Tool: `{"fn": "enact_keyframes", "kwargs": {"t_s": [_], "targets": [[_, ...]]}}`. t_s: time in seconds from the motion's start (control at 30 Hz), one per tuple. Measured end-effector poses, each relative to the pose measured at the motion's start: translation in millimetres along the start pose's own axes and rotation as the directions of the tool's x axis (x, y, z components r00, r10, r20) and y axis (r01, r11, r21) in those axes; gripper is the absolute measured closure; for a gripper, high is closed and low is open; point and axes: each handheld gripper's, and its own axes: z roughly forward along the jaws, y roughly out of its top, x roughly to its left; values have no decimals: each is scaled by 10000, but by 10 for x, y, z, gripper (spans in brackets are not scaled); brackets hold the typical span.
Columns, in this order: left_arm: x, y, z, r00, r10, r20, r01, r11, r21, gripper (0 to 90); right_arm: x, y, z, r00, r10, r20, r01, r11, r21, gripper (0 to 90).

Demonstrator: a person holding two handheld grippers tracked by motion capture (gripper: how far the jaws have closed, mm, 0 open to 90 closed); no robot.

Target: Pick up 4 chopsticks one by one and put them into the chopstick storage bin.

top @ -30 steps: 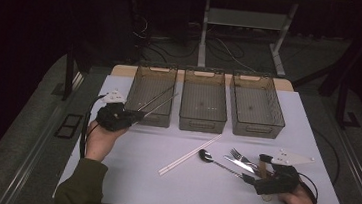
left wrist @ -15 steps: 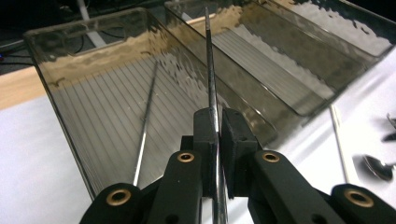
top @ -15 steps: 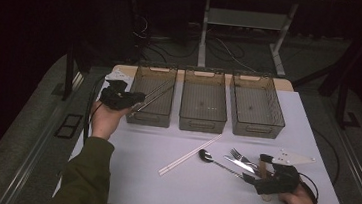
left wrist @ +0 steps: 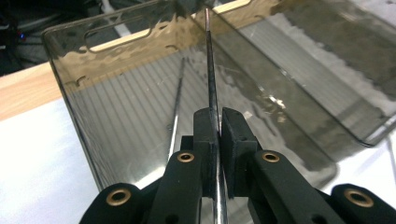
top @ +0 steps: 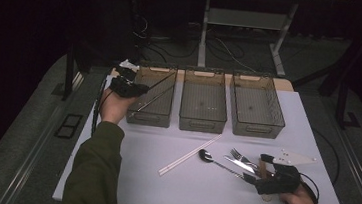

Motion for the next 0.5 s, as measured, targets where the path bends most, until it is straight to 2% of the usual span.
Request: {"fn": "enact_keyframes", "kwargs": {"t_s": [0.2,0.3,0.4,0.5], "targets": [[87,23,183,9993,-288,-231,299,9985,465,842,-2,0,-9,10000,16,-1,-16,10000,-20,32],[107,9,261,9981,-572,-238,584,9968,552,842,-4,0,-11,10000,16,-12,-16,10000,-28,32],[94,-9,347,9986,-396,-343,428,9943,976,842,-6,0,-11,10000,9,-25,-9,10000,-35,32],[73,-18,404,9989,-366,-302,397,9935,1065,842,-4,0,-14,10000,6,-43,-6,10000,-41,32]]}}
